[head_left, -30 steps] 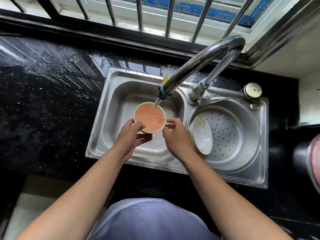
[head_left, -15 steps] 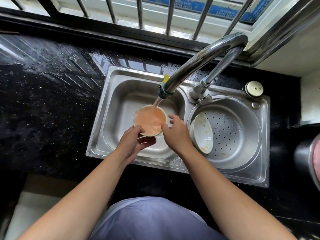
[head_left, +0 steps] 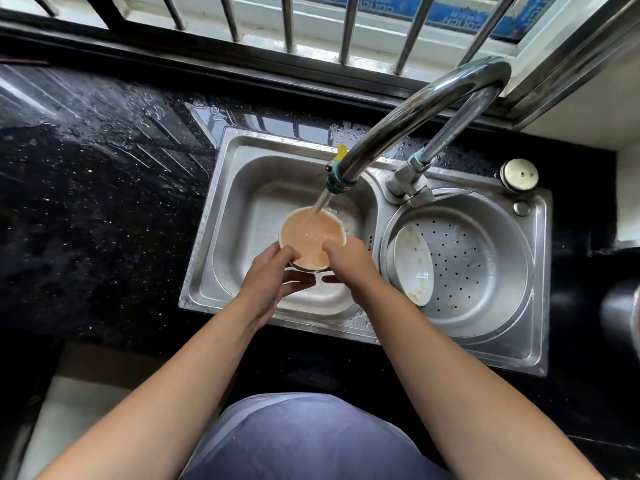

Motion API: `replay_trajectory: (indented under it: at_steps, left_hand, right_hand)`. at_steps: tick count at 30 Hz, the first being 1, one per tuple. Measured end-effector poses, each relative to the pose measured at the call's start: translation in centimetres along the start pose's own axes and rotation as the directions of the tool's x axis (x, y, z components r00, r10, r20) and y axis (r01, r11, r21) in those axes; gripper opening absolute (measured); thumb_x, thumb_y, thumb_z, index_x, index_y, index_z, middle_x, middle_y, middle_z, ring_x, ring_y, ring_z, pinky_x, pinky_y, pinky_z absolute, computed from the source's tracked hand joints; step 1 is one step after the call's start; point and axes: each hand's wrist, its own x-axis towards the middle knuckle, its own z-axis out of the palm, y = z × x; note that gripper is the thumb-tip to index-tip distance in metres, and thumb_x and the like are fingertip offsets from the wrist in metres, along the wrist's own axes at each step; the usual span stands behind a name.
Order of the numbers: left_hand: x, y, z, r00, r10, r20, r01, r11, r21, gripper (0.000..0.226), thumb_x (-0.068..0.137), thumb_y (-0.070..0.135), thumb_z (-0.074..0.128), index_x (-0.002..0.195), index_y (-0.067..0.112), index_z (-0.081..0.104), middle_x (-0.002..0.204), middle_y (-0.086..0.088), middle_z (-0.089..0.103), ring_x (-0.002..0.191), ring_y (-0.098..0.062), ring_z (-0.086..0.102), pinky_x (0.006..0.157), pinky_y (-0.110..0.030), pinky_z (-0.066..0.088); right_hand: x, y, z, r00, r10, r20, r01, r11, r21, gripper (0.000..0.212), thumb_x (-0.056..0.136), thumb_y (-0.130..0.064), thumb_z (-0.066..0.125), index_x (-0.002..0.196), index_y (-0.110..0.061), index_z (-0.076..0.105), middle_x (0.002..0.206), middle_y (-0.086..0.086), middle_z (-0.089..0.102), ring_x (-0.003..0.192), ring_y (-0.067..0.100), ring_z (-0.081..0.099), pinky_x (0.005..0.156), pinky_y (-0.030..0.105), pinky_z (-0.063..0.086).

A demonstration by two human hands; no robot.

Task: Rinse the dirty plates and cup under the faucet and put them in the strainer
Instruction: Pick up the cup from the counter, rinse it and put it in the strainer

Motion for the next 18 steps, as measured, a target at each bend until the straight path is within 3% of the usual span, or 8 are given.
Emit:
replay_trajectory:
  at_steps: [2, 5, 9, 11, 15, 18]
  left_hand:
    - [-0.1, 0.2, 0.0, 1.000, 0.004, -0.015, -0.003, 1.000, 0.028, 0.033, 0.069, 0.027, 0.071, 0.096, 0.009, 0.066, 0.072, -0.007, 0.075, 0.067, -0.031, 0.075, 0.080, -0.046, 0.066]
    - [-0.2, 0.4, 0.0, 1.000, 0.018, -0.006, -0.018, 0.997, 0.070, 0.029, 0.068, 0.025, 0.068, 0.094, 0.011, 0.068, 0.074, -0.012, 0.073, 0.065, -0.031, 0.074, 0.082, -0.047, 0.067]
    - [-0.2, 0.3, 0.1, 0.999, 0.026, -0.036, -0.023, 0.997, 0.079, 0.009, 0.073, 0.020, 0.064, 0.081, 0.015, 0.068, 0.075, -0.014, 0.070, 0.063, -0.032, 0.072, 0.085, -0.050, 0.066]
    - [-0.2, 0.2, 0.1, 0.999, 0.023, -0.039, -0.020, 0.997, 0.073, 0.004, 0.072, 0.019, 0.063, 0.075, 0.017, 0.066, 0.077, -0.014, 0.070, 0.062, -0.033, 0.072, 0.084, -0.050, 0.066]
    - [-0.2, -0.2, -0.2, 1.000, -0.003, -0.019, 0.003, 1.000, 0.021, 0.021, 0.067, 0.020, 0.064, 0.087, 0.012, 0.067, 0.082, -0.012, 0.071, 0.065, -0.029, 0.071, 0.081, -0.049, 0.066]
    - [-0.1, -0.6, -0.3, 0.998, 0.000, -0.056, 0.002, 1.000, 0.029, 0.026, 0.067, 0.016, 0.060, 0.091, 0.010, 0.069, 0.096, -0.017, 0.069, 0.074, -0.032, 0.071, 0.077, -0.045, 0.066]
  right_hand:
    - [1.1, -0.9, -0.2, 0.997, -0.056, -0.059, 0.047, 0.988, -0.148, 0.030, 0.087, -0.019, 0.052, 0.111, -0.012, 0.069, 0.100, 0.010, 0.073, 0.090, 0.029, 0.072, 0.076, 0.047, 0.064]
    - [2.5, -2.8, -0.5, 0.968, -0.226, -0.109, 0.150, 0.870, -0.469, 0.024, 0.083, -0.017, 0.057, 0.100, -0.013, 0.073, 0.092, 0.007, 0.073, 0.089, 0.029, 0.070, 0.073, 0.038, 0.060]
    - [3.0, -4.3, 0.5, 0.954, -0.299, 0.033, 0.235, 0.671, -0.704, 0.019, 0.081, -0.031, 0.065, 0.097, -0.022, 0.066, 0.095, 0.005, 0.072, 0.087, 0.029, 0.068, 0.074, 0.038, 0.058]
    - [3.2, -4.0, 0.7, 0.952, -0.306, 0.015, 0.224, 0.660, -0.717, 0.021, 0.081, -0.038, 0.063, 0.095, -0.023, 0.065, 0.094, 0.003, 0.071, 0.085, 0.028, 0.067, 0.070, 0.035, 0.055]
    - [2.9, -2.6, 0.1, 0.965, -0.254, -0.067, 0.161, 0.772, -0.615, 0.025, 0.087, -0.040, 0.064, 0.103, -0.023, 0.072, 0.082, -0.003, 0.065, 0.082, 0.024, 0.065, 0.061, 0.028, 0.045]
    - [2.5, -1.6, 0.0, 0.982, -0.179, -0.066, 0.118, 0.841, -0.527, 0.028, 0.091, -0.025, 0.062, 0.113, -0.012, 0.071, 0.104, 0.008, 0.073, 0.095, 0.029, 0.068, 0.069, 0.031, 0.053]
